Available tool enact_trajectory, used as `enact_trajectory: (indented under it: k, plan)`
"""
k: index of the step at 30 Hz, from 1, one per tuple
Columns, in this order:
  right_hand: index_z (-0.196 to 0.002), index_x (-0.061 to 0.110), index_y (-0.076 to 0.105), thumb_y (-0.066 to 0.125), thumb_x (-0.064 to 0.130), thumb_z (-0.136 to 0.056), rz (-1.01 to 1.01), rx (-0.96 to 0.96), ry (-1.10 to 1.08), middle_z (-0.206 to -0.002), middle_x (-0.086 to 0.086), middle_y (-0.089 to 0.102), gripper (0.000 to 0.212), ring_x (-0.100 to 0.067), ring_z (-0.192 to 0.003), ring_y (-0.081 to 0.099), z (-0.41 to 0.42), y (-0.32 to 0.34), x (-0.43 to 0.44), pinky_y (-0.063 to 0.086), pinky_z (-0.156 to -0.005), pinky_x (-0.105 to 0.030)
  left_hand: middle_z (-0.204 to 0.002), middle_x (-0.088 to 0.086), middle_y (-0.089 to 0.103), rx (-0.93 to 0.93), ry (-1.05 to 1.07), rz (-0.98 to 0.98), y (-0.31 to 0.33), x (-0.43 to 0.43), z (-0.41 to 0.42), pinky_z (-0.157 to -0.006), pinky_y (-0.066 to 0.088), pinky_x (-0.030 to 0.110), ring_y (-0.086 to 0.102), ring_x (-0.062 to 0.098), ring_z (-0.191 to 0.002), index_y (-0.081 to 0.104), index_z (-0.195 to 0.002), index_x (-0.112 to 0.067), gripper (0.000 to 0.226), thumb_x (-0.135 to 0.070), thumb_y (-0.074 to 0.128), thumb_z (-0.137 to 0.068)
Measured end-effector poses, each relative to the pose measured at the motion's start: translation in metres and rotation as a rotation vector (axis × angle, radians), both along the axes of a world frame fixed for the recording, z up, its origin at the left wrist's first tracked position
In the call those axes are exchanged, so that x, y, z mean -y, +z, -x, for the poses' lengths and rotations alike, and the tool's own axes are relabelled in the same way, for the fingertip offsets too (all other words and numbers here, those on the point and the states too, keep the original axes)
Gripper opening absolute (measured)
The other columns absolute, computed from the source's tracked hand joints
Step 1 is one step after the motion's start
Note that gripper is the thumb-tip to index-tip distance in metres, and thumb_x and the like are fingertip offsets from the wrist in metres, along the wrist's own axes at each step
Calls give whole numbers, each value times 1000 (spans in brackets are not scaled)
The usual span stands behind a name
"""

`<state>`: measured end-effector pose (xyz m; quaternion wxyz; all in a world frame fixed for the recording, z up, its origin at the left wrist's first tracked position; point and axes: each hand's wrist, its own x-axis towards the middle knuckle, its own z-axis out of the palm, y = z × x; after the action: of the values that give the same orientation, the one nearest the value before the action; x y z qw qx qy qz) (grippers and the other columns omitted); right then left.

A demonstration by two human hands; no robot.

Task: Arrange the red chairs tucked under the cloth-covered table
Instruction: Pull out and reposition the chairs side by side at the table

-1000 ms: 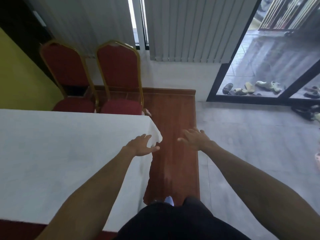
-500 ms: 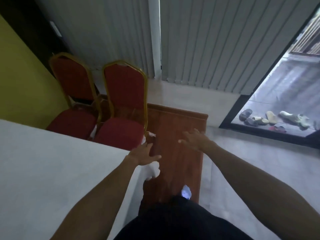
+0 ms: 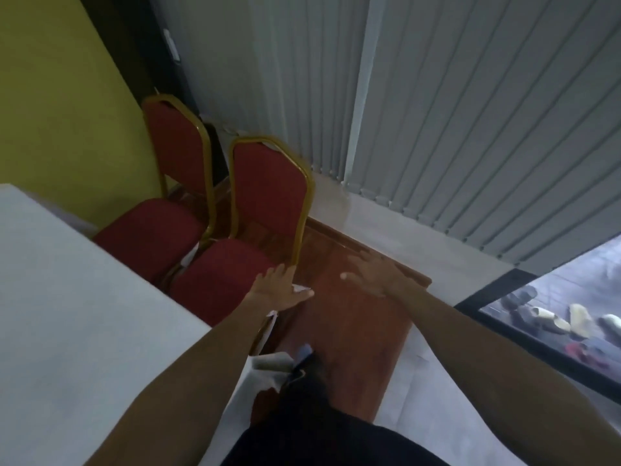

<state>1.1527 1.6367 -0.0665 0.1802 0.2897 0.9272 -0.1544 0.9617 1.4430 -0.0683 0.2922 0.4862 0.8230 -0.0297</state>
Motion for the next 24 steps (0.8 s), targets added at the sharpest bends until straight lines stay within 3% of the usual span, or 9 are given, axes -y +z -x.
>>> enact_trajectory:
  k: [2,6,9,13,16,19,24]
  plan:
    - [-153,30,29,-4,95,-69,8,-20,39,-162,-6,28,111,-31,-148,26,19,1,-20,27,-115,-57,-162,14,14,12,53,4,-5,-16,13,-116,17,55,17,37,-146,13,-156,-19,101,-83,34,-81]
    - [-152,27,33,21,76,-92,0,-11,130,-155,-10,38,79,-31,-141,36,60,9,-73,33,-112,-51,-157,15,24,21,156,-36,-15,-56,46,-112,24,54,26,38,-141,18,-154,-15,96,-78,39,-84]
    - [-151,27,35,20,77,-92,-8,-5,157,-151,-9,43,79,-31,-139,38,104,14,-123,34,-111,-50,-157,13,25,46,263,-65,-23,-87,78,-111,27,54,29,37,-140,19,-153,-15,97,-79,39,-83]
    - [-151,23,35,31,63,-99,-14,2,211,-148,-13,45,66,-32,-138,39,167,27,-169,33,-111,-48,-158,11,24,126,356,-107,-27,-118,114,-111,29,54,29,35,-141,18,-153,-15,103,-84,35,-79]
    - [-150,21,37,31,61,-101,-7,-12,255,-145,-15,47,64,-33,-135,41,225,37,-199,35,-109,-48,-159,11,23,176,426,-151,-22,-146,145,-113,27,53,26,33,-143,16,-154,-13,112,-89,31,-73]
    - [-153,19,32,32,61,-100,29,-44,267,-152,-15,42,68,-33,-138,39,280,38,-223,33,-111,-50,-158,12,25,211,458,-192,-21,-172,172,-112,29,52,26,33,-143,16,-154,-11,103,-81,39,-82]
    - [-157,19,21,28,64,-99,94,-72,314,-160,-13,29,73,-34,-143,33,352,37,-254,33,-113,-51,-157,9,29,271,574,-290,-28,-215,198,-112,31,52,29,31,-143,17,-154,-15,116,-95,28,-71]
